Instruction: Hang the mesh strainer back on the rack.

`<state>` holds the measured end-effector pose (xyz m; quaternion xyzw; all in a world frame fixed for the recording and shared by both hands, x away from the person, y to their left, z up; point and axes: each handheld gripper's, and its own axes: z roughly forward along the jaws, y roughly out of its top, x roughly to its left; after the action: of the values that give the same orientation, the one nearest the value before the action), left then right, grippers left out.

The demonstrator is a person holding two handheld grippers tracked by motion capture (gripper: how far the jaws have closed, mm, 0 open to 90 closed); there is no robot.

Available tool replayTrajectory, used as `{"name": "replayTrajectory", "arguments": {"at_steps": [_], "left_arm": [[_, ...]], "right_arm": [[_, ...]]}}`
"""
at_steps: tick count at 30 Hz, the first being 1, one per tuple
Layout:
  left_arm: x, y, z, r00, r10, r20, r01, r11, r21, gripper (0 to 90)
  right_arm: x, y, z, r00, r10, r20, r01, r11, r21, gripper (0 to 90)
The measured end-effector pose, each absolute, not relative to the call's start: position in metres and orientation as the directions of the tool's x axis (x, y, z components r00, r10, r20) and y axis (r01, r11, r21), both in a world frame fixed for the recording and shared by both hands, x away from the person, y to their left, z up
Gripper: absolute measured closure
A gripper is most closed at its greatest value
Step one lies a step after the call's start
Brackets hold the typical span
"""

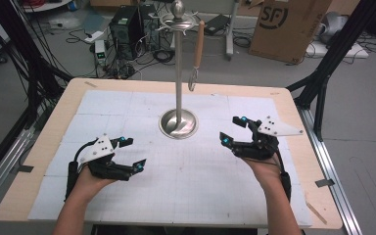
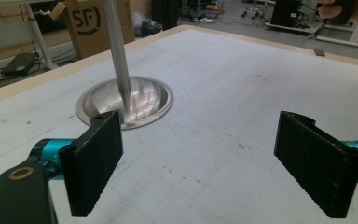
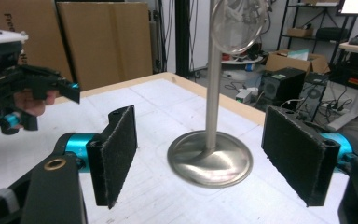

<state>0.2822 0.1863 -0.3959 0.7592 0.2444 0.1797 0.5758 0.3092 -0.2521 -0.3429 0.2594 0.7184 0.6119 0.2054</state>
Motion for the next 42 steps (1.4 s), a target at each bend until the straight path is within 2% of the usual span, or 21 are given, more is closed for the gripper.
{"name": "replayTrajectory", "arguments": {"at_steps": [18,26,32,42], "left_arm": [[0.282,0.189,-0.400,0.810,0.585,-0.026,0.179,-0.204,0.962,15.7],[0.282,0.190,-0.401,0.809,0.587,-0.032,0.184,-0.201,0.962,15.7],[0.281,0.191,-0.401,0.809,0.587,-0.030,0.181,-0.199,0.963,15.7],[0.279,0.189,-0.403,0.810,0.586,-0.023,0.182,-0.213,0.960,15.7]], "right_arm": [[0.286,-0.253,-0.386,-0.790,0.608,0.086,0.161,0.070,0.984,21.4],[0.285,-0.250,-0.398,-0.791,0.603,0.100,0.194,0.092,0.977,20.3],[0.286,-0.244,-0.402,-0.797,0.597,0.094,0.212,0.131,0.968,18.2],[0.284,-0.247,-0.400,-0.790,0.605,0.096,0.211,0.121,0.970,18.1]]}}
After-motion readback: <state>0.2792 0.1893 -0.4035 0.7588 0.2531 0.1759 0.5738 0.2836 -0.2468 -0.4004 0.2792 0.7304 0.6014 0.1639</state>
